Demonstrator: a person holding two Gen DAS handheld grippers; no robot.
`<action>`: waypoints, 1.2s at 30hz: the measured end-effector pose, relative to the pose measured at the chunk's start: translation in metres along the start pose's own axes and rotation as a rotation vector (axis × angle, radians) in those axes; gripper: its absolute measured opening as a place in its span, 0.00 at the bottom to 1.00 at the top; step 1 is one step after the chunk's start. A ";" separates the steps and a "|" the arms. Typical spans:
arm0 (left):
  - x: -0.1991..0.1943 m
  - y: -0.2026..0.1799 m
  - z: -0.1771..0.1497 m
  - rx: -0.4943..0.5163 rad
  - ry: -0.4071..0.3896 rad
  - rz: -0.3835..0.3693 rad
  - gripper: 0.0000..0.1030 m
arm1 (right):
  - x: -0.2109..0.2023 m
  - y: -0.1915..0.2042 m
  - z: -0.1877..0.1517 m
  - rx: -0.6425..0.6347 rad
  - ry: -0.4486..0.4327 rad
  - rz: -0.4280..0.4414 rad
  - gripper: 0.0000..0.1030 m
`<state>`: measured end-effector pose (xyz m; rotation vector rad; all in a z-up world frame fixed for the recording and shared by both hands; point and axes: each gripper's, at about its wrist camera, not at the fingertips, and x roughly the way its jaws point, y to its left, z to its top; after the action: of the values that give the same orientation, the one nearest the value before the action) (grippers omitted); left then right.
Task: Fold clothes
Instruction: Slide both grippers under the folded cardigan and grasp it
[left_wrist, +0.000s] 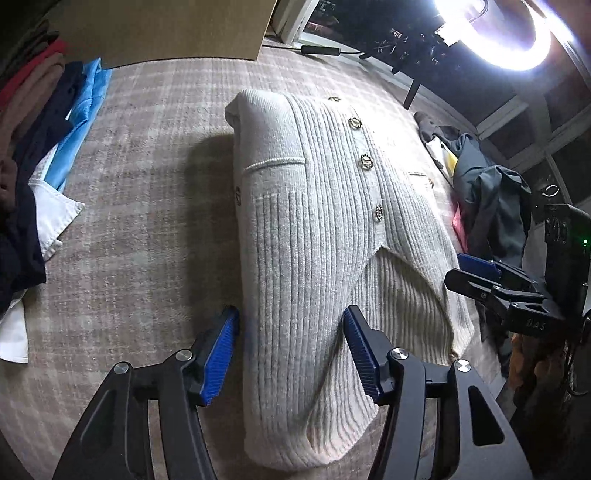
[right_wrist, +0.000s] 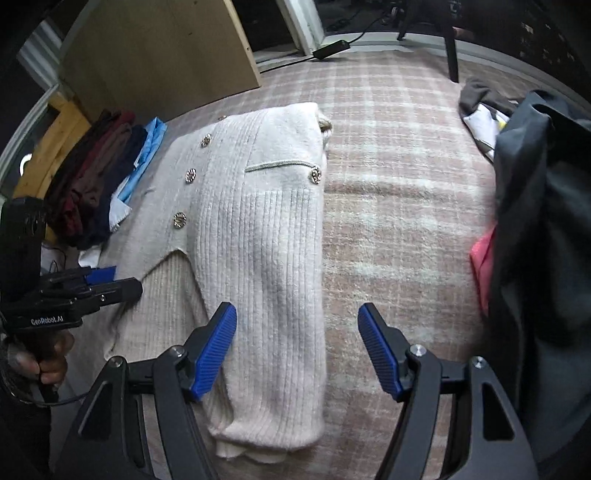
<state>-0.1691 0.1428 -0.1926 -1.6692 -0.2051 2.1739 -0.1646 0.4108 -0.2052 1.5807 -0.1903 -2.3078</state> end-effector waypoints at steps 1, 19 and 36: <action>0.001 0.000 0.001 0.000 0.003 0.006 0.54 | 0.002 0.000 0.000 -0.003 0.006 0.003 0.66; 0.021 -0.018 0.004 0.080 0.088 0.004 0.63 | 0.036 0.011 0.009 -0.132 0.046 0.151 0.81; 0.022 -0.036 0.001 0.205 0.076 0.019 0.28 | 0.047 0.037 0.016 -0.251 0.075 0.157 0.31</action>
<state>-0.1670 0.1846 -0.1994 -1.6394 0.0538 2.0628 -0.1871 0.3587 -0.2297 1.4673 -0.0056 -2.0597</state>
